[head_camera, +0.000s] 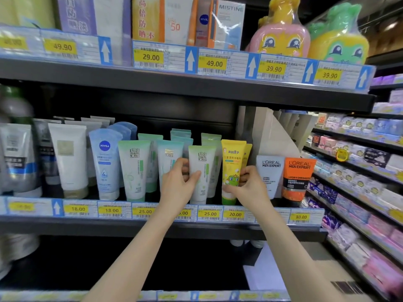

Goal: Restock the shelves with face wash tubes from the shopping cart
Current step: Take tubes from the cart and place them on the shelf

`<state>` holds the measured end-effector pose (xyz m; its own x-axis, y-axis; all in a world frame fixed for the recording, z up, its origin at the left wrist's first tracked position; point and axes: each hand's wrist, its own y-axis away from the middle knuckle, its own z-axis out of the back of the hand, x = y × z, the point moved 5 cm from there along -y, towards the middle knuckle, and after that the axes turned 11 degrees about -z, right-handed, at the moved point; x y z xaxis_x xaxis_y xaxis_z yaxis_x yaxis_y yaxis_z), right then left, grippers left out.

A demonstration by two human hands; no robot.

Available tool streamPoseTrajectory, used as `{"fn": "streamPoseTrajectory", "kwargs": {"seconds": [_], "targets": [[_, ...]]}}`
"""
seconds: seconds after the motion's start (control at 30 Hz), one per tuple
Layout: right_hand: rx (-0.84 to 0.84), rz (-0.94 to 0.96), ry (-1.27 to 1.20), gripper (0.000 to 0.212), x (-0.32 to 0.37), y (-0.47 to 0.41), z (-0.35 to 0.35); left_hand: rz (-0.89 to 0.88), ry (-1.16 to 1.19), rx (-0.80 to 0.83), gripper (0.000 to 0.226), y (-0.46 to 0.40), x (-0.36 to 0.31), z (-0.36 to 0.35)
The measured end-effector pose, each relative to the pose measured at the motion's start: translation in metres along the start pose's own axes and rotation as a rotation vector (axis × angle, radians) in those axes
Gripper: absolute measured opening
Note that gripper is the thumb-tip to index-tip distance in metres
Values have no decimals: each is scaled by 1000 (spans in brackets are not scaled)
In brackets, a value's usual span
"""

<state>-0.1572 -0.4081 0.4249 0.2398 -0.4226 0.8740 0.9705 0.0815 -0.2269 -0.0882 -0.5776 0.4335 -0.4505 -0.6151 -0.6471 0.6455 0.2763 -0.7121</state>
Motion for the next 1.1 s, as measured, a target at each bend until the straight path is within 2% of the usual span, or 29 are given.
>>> {"fn": "streamPoseTrajectory", "kwargs": {"seconds": [0.2,0.47,0.53,0.67,0.73,0.9,1.1], "targets": [[6,-10,80,50,-2,0,-1,-9,11,-11,31,2,-1,0],[-2,-17,93,49,-4,0,-2,-80,-93,-34,50,8,-2,5],[-4,-17,87,49,-4,0,-1,-134,-191,-20,49,16,-2,9],[-16,-17,88,52,-2,1,-2,-366,-598,-6,36,41,-7,10],[-21,-21,95,51,-2,1,-2,-443,-716,3,40,54,-6,6],[-31,-23,119,49,-2,2,-3,-473,-846,123,46,78,10,-7],[-42,-10,188,50,-1,4,-4,-451,-874,161,49,85,13,-8]]}}
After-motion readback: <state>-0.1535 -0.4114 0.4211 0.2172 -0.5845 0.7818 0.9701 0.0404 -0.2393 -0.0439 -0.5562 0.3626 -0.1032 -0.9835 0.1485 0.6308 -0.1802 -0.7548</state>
